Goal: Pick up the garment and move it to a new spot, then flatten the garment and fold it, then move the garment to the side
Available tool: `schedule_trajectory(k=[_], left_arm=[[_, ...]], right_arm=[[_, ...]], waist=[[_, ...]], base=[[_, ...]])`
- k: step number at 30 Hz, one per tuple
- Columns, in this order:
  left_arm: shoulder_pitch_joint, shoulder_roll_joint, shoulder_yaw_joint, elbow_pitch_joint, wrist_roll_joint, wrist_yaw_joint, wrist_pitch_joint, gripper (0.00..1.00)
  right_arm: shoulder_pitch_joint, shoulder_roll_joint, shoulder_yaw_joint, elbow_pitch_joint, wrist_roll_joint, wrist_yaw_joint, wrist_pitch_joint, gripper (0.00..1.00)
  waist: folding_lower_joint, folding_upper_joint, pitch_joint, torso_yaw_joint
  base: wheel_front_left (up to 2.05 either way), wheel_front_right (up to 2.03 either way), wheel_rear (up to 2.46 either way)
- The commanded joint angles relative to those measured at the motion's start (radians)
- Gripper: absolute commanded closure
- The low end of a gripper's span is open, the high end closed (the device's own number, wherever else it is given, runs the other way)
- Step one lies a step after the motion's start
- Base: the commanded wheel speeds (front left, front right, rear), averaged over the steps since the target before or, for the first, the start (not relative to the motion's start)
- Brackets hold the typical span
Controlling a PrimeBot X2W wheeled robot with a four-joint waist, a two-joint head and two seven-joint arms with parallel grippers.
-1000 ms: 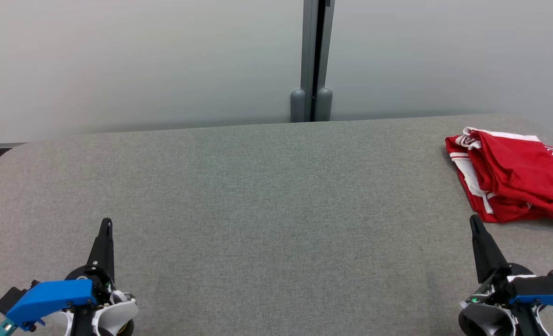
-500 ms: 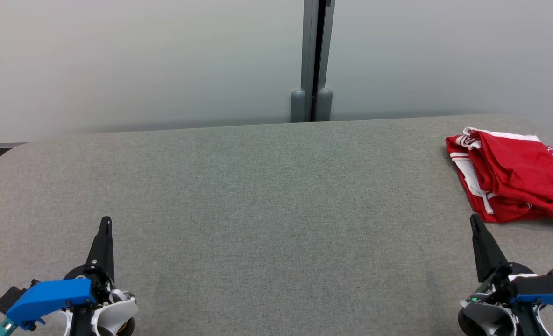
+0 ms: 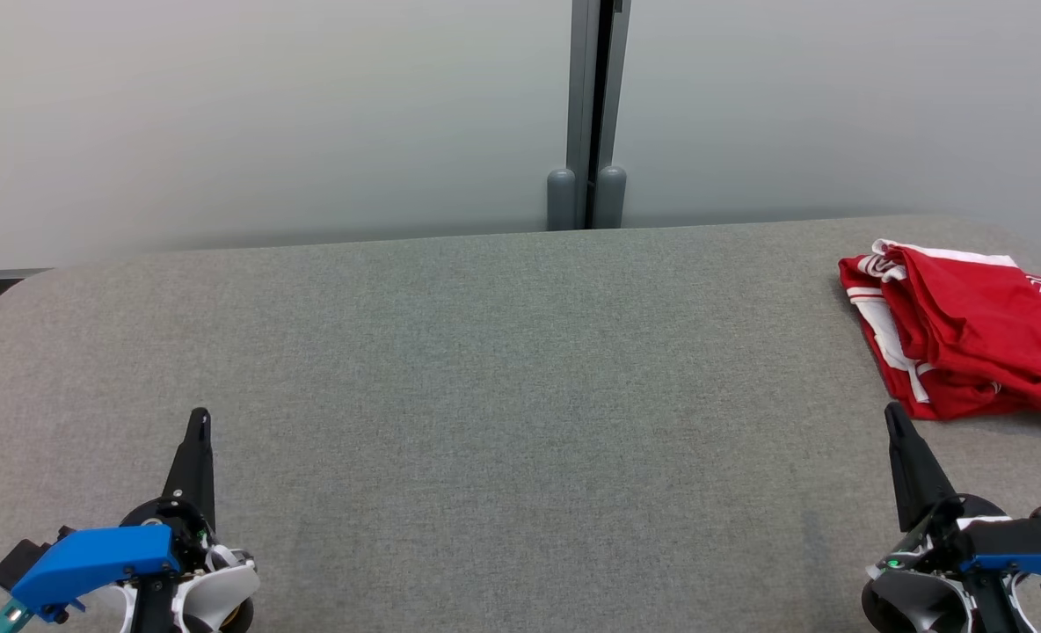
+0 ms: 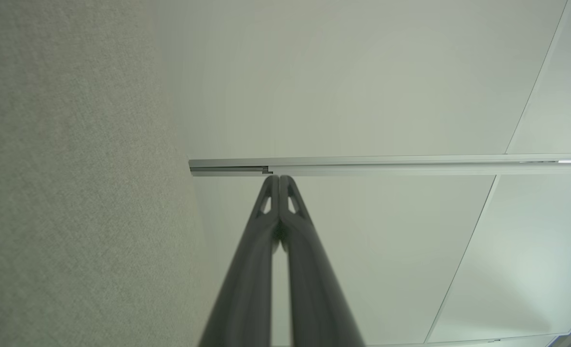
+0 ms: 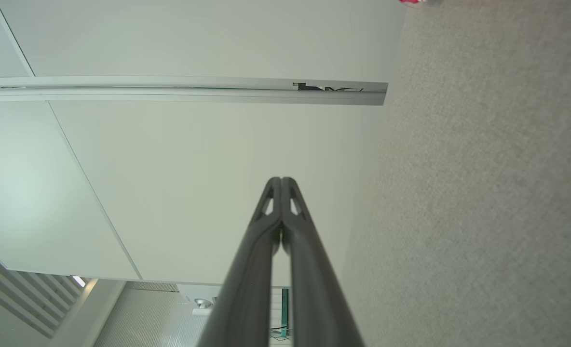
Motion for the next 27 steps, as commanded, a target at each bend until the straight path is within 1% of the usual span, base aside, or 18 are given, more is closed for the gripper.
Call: schedule_trajectory(k=[1, 27], left_arm=[[-0.011, -0.001, 0.002, -0.003, -0.002, -0.004, 0.004, 1.00], [-0.011, -0.001, 0.002, -0.003, -0.002, -0.004, 0.004, 1.00]], right_arm=[[-0.010, 0.002, -0.002, -0.003, 0.002, 0.000, 0.003, 1.00], [-0.010, 0.002, -0.002, -0.003, 0.003, 0.000, 0.003, 1.00]], waist=[[0.0000, 0.0000, 0.000, 0.000], [0.0000, 0.0000, 0.000, 0.000]], base=[[0.00, 0.00, 0.00], [0.00, 0.00, 0.00]])
